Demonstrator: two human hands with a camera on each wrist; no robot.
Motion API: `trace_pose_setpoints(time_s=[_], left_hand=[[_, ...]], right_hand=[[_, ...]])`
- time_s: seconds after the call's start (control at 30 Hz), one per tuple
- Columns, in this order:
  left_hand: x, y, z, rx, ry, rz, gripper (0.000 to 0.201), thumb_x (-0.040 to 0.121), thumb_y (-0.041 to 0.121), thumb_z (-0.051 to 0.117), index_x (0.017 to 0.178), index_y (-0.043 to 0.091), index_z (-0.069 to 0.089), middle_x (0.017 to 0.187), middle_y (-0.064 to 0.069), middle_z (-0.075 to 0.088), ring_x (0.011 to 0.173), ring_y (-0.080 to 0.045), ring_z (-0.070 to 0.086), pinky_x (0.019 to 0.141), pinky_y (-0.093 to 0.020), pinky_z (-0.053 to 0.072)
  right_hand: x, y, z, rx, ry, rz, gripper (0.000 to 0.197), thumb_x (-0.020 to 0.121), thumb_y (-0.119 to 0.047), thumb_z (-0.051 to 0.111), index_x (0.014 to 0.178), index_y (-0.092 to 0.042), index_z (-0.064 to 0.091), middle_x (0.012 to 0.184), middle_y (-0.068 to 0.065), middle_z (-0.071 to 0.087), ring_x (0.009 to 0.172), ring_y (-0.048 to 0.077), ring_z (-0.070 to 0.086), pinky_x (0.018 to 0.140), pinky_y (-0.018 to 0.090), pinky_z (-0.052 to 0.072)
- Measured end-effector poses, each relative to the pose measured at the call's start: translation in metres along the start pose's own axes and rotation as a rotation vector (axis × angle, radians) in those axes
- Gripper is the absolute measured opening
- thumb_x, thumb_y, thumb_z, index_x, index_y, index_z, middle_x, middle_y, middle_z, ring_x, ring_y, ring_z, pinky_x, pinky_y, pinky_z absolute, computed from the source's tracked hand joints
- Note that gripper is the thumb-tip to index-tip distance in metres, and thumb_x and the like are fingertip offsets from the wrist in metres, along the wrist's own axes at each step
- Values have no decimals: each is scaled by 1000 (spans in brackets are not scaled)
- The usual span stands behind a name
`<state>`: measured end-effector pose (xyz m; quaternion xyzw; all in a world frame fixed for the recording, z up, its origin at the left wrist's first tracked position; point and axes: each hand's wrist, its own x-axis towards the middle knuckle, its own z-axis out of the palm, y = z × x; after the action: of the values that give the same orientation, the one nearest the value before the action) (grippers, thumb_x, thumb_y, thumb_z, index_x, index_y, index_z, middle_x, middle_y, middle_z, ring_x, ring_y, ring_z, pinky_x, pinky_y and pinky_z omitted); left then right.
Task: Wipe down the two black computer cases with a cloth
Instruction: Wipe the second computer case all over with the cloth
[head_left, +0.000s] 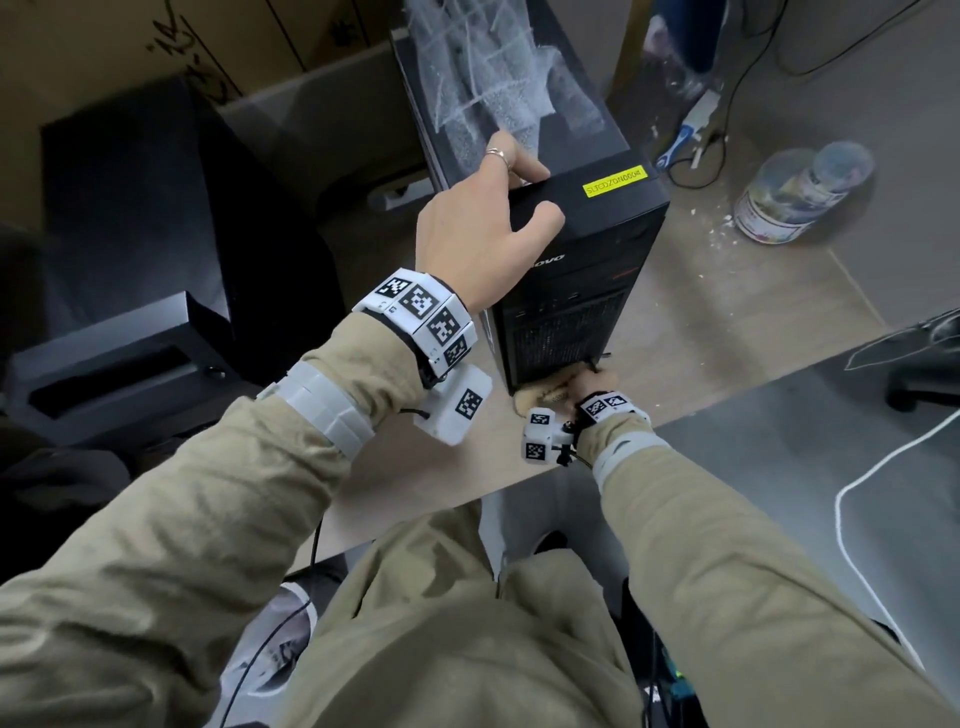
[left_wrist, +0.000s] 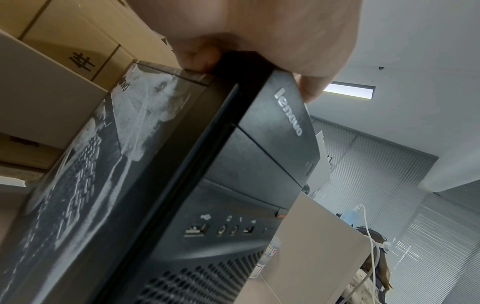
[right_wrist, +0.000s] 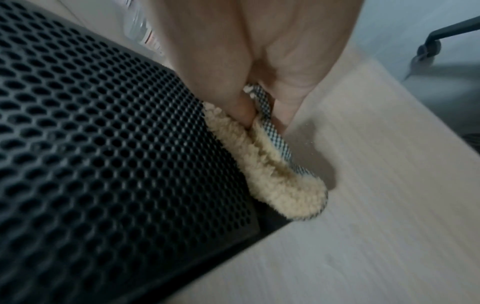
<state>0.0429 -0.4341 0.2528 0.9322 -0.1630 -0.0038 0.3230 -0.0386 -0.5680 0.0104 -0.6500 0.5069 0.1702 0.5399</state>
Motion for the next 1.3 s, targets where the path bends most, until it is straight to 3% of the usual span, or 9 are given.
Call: trace_pose_setpoints(time_s=[0.23, 0.43, 0.5, 0.57, 0.67, 0.97, 1.07, 1.17, 1.3], left_hand=[[2, -2, 2, 20, 10, -2, 32, 82, 46, 48, 108, 28, 53, 99, 19, 68, 92, -10, 67, 82, -35, 51], [3, -4, 5, 48, 18, -4, 32, 82, 47, 46, 107, 29, 53, 99, 18, 68, 92, -11, 67, 82, -35, 50], [4, -4, 6, 53, 20, -2, 32, 82, 46, 46, 108, 29, 53, 98, 17, 68, 93, -12, 67, 83, -35, 49], [3, -4, 6, 53, 25, 0, 32, 82, 46, 46, 108, 29, 53, 99, 17, 68, 94, -12, 67, 83, -35, 49], [3, -4, 6, 45, 26, 6, 33, 82, 46, 46, 109, 28, 53, 100, 17, 68, 94, -14, 67, 83, -35, 49], [2, -3, 4, 63, 15, 15, 33, 84, 46, 45, 109, 28, 53, 99, 15, 68, 94, -15, 67, 82, -34, 49], [3, -4, 3, 60, 6, 14, 33, 83, 46, 44, 109, 28, 53, 99, 15, 68, 94, -16, 67, 83, -36, 50], [3, -5, 2, 58, -8, 16, 32, 85, 46, 45, 109, 27, 53, 97, 16, 67, 92, -17, 67, 83, -36, 50], [4, -6, -2, 72, -24, 36, 29, 88, 46, 44, 109, 27, 52, 94, 15, 67, 82, -17, 66, 80, -37, 51]], right_hand=[[4, -4, -7, 124, 20, 59, 28, 98, -21, 47, 114, -7, 66, 100, 15, 69, 89, 34, 65, 79, 37, 52], [1, 1, 10, -85, -94, 20, 21, 100, -11, 41, 104, -4, 60, 75, 8, 59, 60, 20, 53, 39, 21, 40], [-2, -2, 11, -73, -123, -6, 18, 99, -5, 41, 94, -5, 59, 80, 10, 61, 70, 28, 62, 48, 17, 49], [1, -1, 14, -17, -135, 11, 22, 101, -6, 39, 98, -4, 61, 93, 14, 61, 86, 33, 66, 81, 37, 59], [-5, 2, 18, 123, -180, 55, 25, 106, -17, 39, 84, -25, 46, 88, -1, 49, 84, 21, 57, 94, 43, 54], [-32, 3, 31, 47, -423, 72, 17, 91, -4, 60, 84, -17, 52, 91, 5, 55, 73, 16, 57, 79, 34, 59], [-33, -2, 19, 79, -355, 69, 11, 93, -9, 62, 98, -15, 54, 90, 4, 52, 68, 14, 52, 57, 24, 52], [-26, 1, 8, 142, -298, 56, 37, 100, -12, 55, 136, -11, 45, 123, 7, 52, 76, 17, 53, 66, 27, 52], [-19, -11, -19, 107, -50, 82, 28, 101, -23, 48, 122, -7, 58, 112, 13, 65, 80, 26, 62, 74, 31, 51]])
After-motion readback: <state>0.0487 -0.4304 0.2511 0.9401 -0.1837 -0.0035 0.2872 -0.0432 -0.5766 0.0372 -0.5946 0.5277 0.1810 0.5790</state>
